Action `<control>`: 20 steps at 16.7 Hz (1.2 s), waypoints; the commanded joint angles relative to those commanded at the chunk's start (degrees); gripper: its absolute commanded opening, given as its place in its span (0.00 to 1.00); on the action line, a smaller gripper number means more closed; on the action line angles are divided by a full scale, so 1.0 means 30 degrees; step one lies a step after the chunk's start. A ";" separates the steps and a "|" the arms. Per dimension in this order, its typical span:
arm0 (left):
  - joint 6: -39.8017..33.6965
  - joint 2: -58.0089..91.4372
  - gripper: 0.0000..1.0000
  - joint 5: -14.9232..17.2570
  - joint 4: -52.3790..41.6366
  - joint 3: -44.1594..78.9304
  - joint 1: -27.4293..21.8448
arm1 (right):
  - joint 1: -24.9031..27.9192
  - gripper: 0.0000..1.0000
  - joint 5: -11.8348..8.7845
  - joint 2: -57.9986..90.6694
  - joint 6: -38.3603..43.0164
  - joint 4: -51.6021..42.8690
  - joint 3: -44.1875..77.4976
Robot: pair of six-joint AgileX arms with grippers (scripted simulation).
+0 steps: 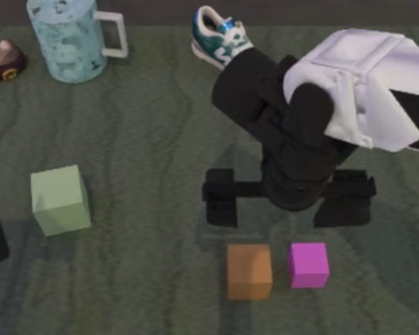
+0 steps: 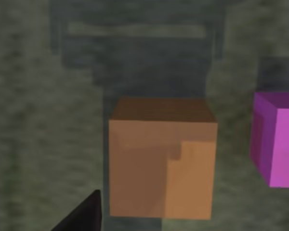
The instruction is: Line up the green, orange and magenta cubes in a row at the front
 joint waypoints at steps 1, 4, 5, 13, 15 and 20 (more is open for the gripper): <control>0.0700 0.1023 1.00 0.0007 -0.0681 0.0900 -0.0127 | -0.0485 1.00 0.0298 -0.1191 -0.0568 0.0581 -0.0837; 0.3186 0.5024 1.00 -0.0002 -0.3116 0.4071 -0.0549 | -0.2336 1.00 0.1181 -0.5839 -0.2621 0.2738 -0.4082; 0.4149 0.6715 1.00 -0.0012 -0.4067 0.5278 -0.0707 | -0.3064 1.00 0.1435 -0.7683 -0.3399 0.3572 -0.5388; 1.2206 2.1093 1.00 -0.0108 -1.2192 1.5103 -0.2104 | -0.9597 1.00 0.1893 -2.3209 -1.0104 1.1342 -1.7614; 1.4100 2.4156 1.00 -0.0117 -1.4101 1.7433 -0.2454 | -1.1038 1.00 0.1515 -2.6337 -1.1529 1.3325 -2.0308; 1.7836 3.0340 1.00 -0.0106 -1.7748 2.2237 -0.3141 | -1.3697 1.00 -0.0016 -3.1615 -1.4025 1.7720 -2.5126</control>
